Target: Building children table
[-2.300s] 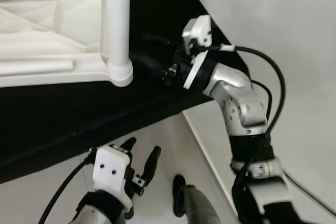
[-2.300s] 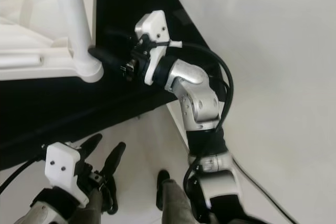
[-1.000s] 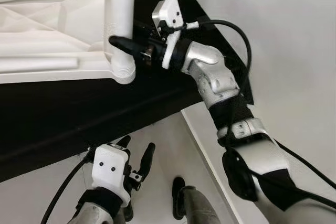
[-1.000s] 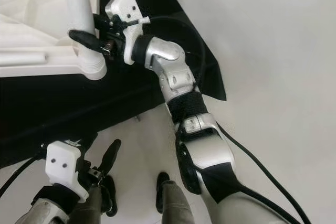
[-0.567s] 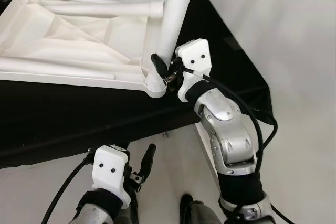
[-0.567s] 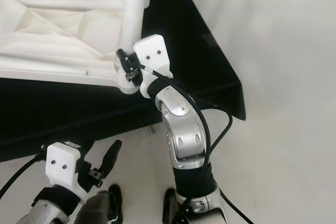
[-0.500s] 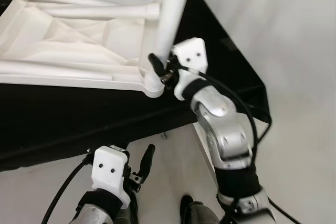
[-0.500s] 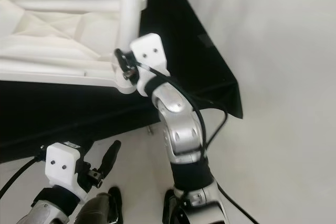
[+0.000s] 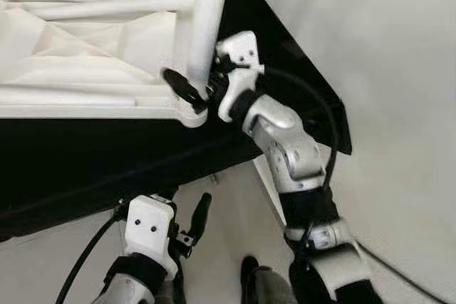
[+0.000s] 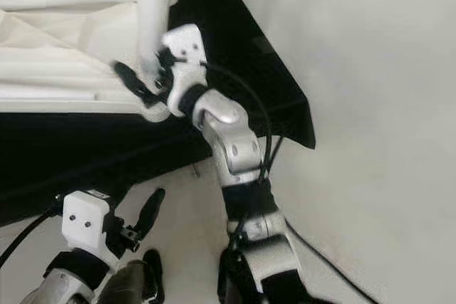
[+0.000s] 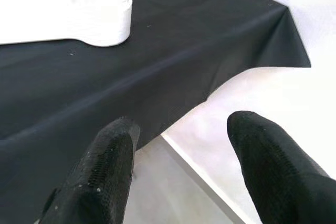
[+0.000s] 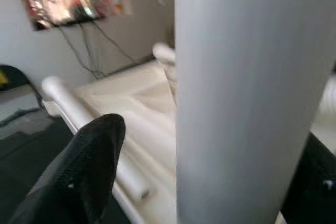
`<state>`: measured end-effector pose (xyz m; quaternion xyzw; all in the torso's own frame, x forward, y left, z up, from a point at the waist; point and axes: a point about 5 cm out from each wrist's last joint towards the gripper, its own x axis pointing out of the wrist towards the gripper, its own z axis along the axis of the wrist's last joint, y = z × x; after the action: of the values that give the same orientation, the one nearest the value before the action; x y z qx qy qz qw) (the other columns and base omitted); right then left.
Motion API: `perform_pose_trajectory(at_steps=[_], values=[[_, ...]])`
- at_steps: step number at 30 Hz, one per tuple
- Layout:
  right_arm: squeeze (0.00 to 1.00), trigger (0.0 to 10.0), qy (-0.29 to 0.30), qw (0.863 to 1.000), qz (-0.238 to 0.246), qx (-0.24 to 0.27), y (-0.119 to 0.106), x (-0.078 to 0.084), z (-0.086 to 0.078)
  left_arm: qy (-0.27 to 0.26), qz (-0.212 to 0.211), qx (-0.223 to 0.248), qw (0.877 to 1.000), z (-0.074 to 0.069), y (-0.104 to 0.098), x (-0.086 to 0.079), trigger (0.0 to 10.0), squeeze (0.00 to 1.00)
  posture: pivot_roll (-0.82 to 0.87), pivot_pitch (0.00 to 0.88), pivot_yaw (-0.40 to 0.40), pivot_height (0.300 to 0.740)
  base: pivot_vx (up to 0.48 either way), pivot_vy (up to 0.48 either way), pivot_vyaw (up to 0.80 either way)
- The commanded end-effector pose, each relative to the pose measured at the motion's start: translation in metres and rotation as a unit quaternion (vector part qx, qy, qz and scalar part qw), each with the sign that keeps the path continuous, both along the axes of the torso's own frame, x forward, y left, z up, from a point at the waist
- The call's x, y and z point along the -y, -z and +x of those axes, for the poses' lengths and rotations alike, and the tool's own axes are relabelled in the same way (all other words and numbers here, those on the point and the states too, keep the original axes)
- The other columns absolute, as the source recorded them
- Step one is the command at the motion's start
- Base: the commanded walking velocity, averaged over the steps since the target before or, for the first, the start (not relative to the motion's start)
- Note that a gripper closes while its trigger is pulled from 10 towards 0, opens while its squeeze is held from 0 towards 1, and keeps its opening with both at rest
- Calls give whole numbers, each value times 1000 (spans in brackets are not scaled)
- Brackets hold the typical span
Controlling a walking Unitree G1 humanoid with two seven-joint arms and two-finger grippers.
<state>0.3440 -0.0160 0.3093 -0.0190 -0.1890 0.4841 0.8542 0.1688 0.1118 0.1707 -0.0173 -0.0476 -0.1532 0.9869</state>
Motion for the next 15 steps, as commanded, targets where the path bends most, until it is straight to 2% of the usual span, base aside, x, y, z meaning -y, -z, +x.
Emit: perform_pose_trajectory(at_steps=[1,5,7,10,11,12,14,15], values=[[0,10000,-96,994,-33,32,-1,-13,-2,2,-4,-13,1000,-3,3,3,10000,0,61,348,-92,740,0,0,0],[0,10000,-165,983,-61,45,-6,-17,-1,0,-3,-13,1000,-5,2,4,10000,0,85,360,-100,740,0,0,0],[0,10000,-165,983,-61,45,-6,-17,-1,0,-3,-13,1000,-5,2,4,10000,0,85,360,-100,740,0,0,0],[0,10000,-205,975,-74,50,-11,-16,1,-1,-2,-14,1000,-8,2,5,10000,0,93,367,-103,740,0,0,0],[0,9333,-217,972,-77,51,-13,-16,2,-1,-3,-14,1000,-8,2,5,10000,0,93,369,-103,740,0,0,0],[0,9333,-217,972,-77,51,-13,-16,2,-1,-3,-14,1000,-8,2,5,10000,0,93,369,-103,740,0,0,0],[0,0,-244,965,-83,51,-16,-15,4,-1,-3,-17,1000,-10,2,5,10000,0,97,373,-104,740,0,0,0],[0,0,-256,961,-88,54,-17,-15,5,-1,-4,-18,1000,-11,2,6,10000,0,98,376,-103,740,0,0,0]])
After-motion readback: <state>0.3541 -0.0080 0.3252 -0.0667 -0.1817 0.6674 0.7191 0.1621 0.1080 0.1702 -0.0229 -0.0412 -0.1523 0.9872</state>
